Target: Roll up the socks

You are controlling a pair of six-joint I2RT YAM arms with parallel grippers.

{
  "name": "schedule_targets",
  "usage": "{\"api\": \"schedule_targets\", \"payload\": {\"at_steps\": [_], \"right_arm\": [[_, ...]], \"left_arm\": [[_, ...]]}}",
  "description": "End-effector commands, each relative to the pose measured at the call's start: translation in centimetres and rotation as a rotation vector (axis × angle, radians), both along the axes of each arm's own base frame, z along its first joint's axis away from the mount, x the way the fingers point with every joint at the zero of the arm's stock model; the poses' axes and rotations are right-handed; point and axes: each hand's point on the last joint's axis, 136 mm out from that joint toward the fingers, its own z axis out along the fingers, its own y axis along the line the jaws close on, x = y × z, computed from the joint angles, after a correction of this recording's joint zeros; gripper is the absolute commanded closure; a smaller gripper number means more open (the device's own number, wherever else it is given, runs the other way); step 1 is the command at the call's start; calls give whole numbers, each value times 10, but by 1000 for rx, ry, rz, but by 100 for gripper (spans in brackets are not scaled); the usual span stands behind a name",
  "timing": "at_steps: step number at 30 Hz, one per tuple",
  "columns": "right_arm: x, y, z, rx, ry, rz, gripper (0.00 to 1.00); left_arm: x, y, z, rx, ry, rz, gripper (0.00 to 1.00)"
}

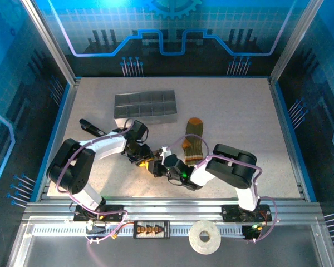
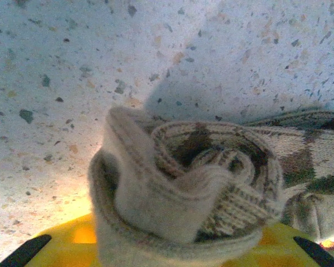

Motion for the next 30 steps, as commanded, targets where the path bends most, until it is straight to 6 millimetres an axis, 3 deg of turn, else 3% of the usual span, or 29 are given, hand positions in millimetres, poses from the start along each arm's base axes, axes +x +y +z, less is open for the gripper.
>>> {"api": "schedule_targets", "payload": {"at_steps": [1,5,8,10,13,16,22,26,30], "right_arm": [[-56,-88,-103,-626,76,281,58],[-36,-33,-11,-485,-277,489,45],[-17,-21,46,-458,-450,525,44],[-11,-23,63,-472,-498,543,44],[-3,-27,70,-477,-509,556,45],[-5,-25,67,-480,-511,585,45],[-7,-7,63,-470,-532,560,45],[-10,1,59,-457,-558,516,46],[-26,6,47,-436,-597,528,46]], "left_arm": [[-71,61,-46,200,283,55,100],[-38,80,-26,60,251,309,100],[-6,93,-2,-25,190,460,100],[10,106,15,-65,148,578,100],[27,119,35,-83,72,711,100],[31,107,37,-125,53,743,100],[-6,80,5,-12,122,663,100],[-33,74,-10,63,147,634,100],[-52,69,-18,135,171,603,100]]}}
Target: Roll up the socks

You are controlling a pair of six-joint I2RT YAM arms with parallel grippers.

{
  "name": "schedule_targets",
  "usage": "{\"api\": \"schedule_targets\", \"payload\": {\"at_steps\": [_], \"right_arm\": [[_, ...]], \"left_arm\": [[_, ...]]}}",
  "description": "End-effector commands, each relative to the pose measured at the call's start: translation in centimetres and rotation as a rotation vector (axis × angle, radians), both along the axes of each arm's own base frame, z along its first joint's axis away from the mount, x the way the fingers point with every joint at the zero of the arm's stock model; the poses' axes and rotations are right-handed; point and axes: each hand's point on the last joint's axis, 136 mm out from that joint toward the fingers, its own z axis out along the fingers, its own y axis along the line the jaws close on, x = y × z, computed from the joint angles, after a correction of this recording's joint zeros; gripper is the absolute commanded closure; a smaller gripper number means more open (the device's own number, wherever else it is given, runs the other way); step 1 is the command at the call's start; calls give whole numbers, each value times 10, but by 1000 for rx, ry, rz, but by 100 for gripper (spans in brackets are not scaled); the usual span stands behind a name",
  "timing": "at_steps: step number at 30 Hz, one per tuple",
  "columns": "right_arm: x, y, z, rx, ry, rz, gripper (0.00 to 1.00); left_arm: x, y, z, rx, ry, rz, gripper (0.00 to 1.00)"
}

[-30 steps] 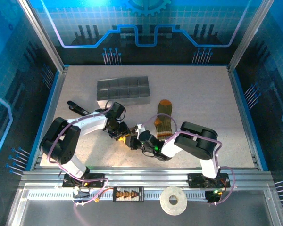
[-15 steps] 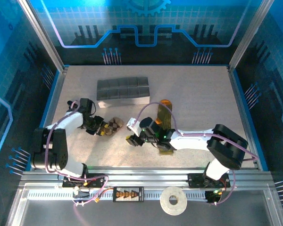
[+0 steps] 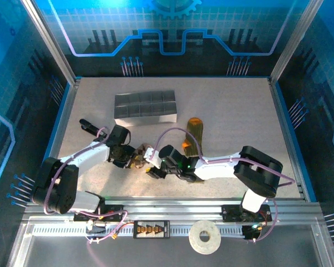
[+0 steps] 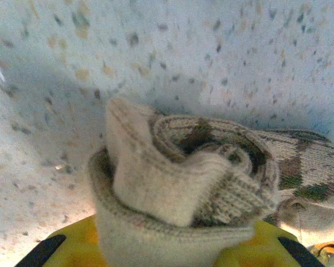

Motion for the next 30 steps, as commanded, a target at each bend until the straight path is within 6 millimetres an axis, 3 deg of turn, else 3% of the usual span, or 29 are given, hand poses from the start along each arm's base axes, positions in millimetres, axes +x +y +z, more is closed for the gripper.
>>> {"api": "schedule_targets", "payload": {"at_steps": [1,6,12,30], "right_arm": [[-8,6,-6,34,-55,-4,46],[-14,15,-11,27,-129,-7,45],[-1,22,-12,24,-184,-80,43],[16,26,-29,57,-86,-251,49]], "left_arm": [[-49,12,-31,122,175,11,100],[-65,16,-32,212,291,-43,100],[-75,24,-27,333,435,-107,100],[-64,3,-41,401,559,-200,100]]}}
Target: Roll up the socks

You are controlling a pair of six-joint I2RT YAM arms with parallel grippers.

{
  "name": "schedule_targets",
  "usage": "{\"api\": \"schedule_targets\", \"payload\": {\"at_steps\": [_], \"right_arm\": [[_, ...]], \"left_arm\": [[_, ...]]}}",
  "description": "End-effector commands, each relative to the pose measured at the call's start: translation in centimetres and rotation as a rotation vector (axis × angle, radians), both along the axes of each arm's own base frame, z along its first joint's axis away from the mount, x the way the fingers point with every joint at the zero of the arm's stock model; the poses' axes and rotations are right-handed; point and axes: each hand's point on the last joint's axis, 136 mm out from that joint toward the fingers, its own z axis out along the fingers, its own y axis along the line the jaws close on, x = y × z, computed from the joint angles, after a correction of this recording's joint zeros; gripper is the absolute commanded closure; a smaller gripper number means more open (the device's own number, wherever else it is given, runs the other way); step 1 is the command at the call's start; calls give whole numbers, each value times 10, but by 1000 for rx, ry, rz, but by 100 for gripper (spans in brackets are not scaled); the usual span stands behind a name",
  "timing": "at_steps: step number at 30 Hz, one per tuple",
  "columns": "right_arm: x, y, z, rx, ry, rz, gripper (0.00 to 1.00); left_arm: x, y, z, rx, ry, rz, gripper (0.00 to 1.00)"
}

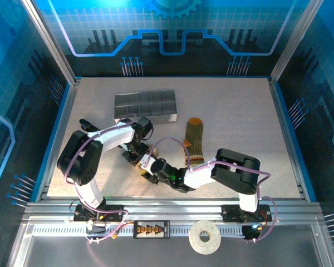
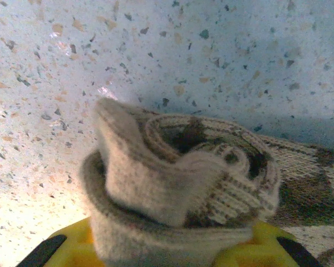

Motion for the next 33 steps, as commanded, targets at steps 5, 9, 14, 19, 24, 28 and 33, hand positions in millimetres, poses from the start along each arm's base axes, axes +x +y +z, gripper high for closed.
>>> {"api": "schedule_targets", "payload": {"at_steps": [5,9,14,19,24,28,33], "right_arm": [[13,6,8,108,21,-108,50],[15,4,8,160,58,-141,50],[12,-3,16,321,172,-217,51],[0,-4,20,494,452,-311,54],[-15,-1,8,630,829,-479,55],[-26,6,6,671,989,-541,54],[-13,5,4,725,1025,-630,55]], "left_arm": [[-55,12,-37,73,258,-59,100],[-52,7,-39,58,262,-70,100],[-49,5,-41,63,291,-82,100],[-47,6,-47,85,310,-82,100],[-43,2,-55,81,327,-77,100],[-34,-3,-58,76,322,-84,100],[-27,-8,-61,67,322,-89,100]]}}
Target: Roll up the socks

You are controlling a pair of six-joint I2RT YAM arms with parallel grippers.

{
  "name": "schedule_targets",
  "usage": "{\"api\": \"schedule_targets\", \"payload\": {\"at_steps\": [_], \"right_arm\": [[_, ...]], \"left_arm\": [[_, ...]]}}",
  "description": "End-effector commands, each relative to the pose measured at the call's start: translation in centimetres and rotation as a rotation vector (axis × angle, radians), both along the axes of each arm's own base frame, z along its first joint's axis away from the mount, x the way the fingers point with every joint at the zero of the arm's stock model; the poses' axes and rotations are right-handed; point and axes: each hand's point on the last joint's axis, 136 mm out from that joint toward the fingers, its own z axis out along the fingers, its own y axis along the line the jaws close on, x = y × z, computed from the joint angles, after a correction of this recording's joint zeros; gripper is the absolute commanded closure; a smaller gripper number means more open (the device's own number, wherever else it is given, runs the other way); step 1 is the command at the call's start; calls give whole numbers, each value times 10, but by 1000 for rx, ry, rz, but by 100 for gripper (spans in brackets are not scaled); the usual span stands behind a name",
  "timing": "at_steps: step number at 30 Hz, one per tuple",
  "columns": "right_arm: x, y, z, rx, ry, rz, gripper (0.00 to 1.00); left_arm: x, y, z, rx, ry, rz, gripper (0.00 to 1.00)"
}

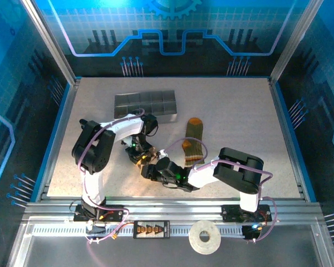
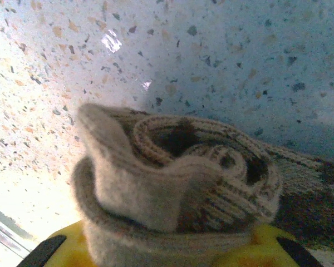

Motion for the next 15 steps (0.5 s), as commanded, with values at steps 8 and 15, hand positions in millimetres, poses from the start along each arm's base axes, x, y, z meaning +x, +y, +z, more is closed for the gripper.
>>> {"api": "schedule_targets", "payload": {"at_steps": [8,15], "right_arm": [[33,-7,0,104,160,-190,57],[41,8,-2,131,227,-186,57]], "left_arm": [[-30,-6,-60,-10,149,-41,100],[-28,-7,-61,-18,151,-53,100]]}}
